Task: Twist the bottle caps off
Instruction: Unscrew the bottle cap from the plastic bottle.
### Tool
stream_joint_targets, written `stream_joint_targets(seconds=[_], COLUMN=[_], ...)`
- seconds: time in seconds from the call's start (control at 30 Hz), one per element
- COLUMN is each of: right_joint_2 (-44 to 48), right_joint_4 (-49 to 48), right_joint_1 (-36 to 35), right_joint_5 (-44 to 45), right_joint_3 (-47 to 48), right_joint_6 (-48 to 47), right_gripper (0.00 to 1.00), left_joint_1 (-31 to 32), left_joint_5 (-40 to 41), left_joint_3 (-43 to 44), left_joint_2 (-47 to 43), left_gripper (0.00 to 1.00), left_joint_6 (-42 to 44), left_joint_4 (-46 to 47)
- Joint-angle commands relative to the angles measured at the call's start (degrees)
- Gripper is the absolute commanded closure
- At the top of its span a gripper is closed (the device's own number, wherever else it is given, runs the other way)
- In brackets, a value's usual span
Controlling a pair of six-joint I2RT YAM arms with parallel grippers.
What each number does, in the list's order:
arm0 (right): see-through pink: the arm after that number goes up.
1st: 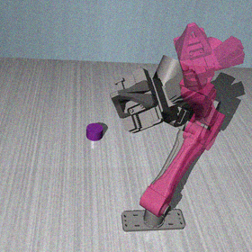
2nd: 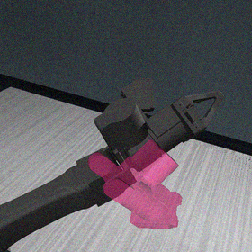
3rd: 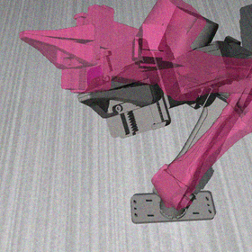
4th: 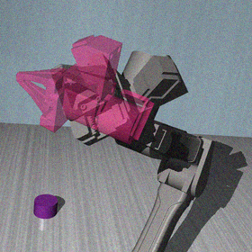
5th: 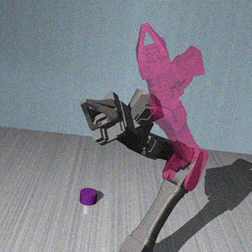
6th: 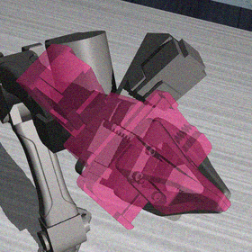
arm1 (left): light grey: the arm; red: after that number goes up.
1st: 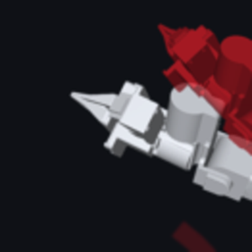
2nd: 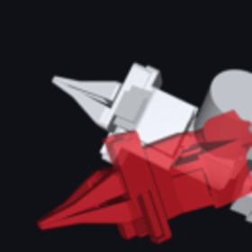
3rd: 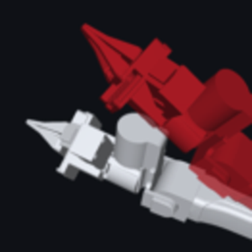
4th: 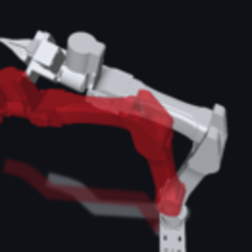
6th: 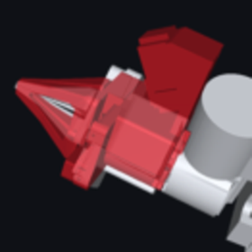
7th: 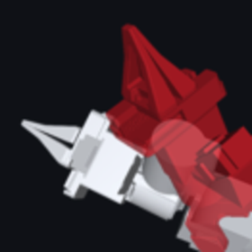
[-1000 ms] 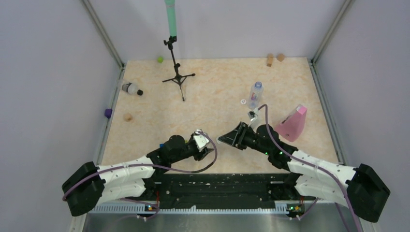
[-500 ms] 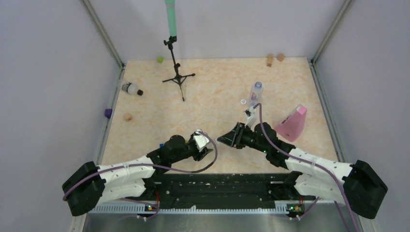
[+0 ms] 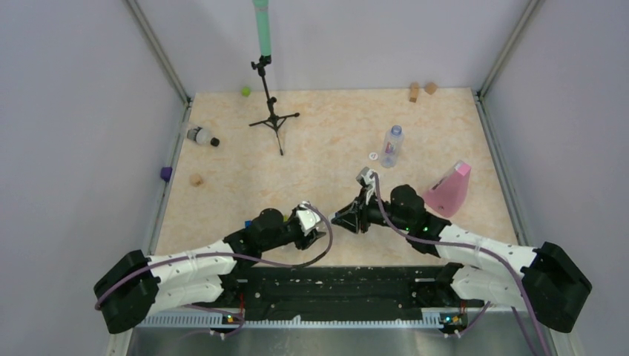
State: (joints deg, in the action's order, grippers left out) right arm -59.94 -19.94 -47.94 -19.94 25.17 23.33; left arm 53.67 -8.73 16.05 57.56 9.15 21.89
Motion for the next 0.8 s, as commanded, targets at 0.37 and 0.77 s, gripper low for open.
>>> stream_joint_targets(seconds=[0.37, 0.77], right_joint_2=[0.2, 4.6], right_joint_4=[5.8, -5.6], right_joint_1=[-1.4, -1.7], right_joint_5=[-30.7, -17.9], right_joint_3=[7.9, 0.3], right_joint_6=[-39.4, -33.0], right_gripper=[1.00, 0.99], left_joint_1=[0.2, 0.1], left_joint_5=[-1.7, -4.3], left_joint_3=[-1.6, -0.8], left_joint_2=[-3.9, -1.7], left_gripper=[1.00, 1.00], left_joint_6=[2.2, 1.1], left_joint_4=[8.4, 10.5])
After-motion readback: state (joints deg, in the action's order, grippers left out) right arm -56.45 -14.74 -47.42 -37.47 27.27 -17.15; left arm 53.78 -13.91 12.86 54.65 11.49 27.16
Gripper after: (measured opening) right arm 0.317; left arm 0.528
